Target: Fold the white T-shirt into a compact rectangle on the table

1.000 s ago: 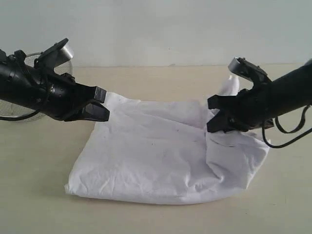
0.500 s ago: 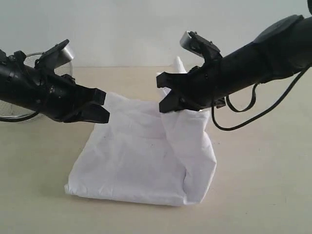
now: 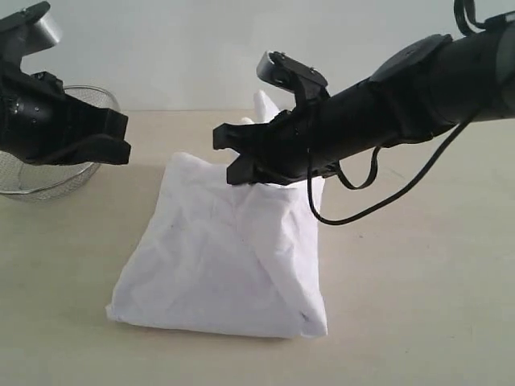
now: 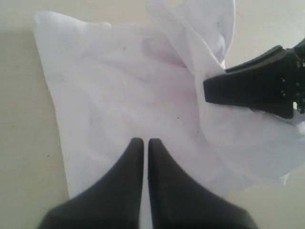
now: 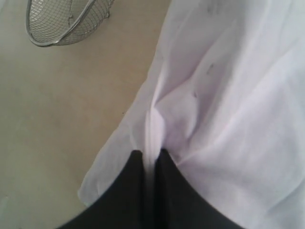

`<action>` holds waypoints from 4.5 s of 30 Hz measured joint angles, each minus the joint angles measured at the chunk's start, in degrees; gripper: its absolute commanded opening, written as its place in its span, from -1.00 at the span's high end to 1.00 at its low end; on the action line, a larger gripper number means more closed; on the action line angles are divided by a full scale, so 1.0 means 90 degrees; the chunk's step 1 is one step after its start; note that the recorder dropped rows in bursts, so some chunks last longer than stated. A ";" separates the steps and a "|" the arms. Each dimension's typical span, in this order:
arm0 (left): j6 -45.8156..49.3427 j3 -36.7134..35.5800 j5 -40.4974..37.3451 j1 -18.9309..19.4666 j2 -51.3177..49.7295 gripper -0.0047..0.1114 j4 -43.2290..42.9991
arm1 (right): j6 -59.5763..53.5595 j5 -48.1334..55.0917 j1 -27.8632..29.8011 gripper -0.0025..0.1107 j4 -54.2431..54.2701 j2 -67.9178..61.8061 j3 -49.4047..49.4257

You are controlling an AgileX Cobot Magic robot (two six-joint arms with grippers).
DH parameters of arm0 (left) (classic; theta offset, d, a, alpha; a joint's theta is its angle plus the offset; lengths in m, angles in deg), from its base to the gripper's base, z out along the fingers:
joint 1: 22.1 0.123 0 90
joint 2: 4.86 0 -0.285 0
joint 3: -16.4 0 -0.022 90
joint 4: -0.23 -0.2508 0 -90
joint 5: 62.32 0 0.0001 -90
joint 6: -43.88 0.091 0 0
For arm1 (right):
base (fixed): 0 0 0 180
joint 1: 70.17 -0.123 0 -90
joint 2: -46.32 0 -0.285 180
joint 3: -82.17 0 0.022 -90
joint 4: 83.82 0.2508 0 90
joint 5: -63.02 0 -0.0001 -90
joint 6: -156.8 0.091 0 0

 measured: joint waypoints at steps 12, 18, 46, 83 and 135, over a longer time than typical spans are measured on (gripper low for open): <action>-0.1168 0.0000 -0.0223 0.0000 0.0292 0.84 -0.1559 | 0.0487 -0.0428 -0.1018 0.96 0.0081 -0.1230 -0.1291; -0.1360 0.0000 -0.0229 0.0000 0.0488 0.84 -0.1795 | 0.0613 -0.0454 -0.1021 0.95 0.0110 -0.1519 -0.1303; -0.1102 0.0000 -0.0501 0.0000 0.0488 0.84 -0.1191 | 0.1138 -0.0372 -0.0726 0.96 -0.0937 -0.0675 -0.1590; -0.0630 0.0000 0.0987 -0.0709 -0.2947 0.84 -0.0916 | 0.1911 0.0364 0.0037 0.96 -0.2852 -0.0529 -0.0746; -0.0016 0.4039 0.0592 0.0452 -0.5280 0.84 -0.0412 | 0.1497 0.0415 0.0037 0.96 -0.2882 -0.1492 -0.1629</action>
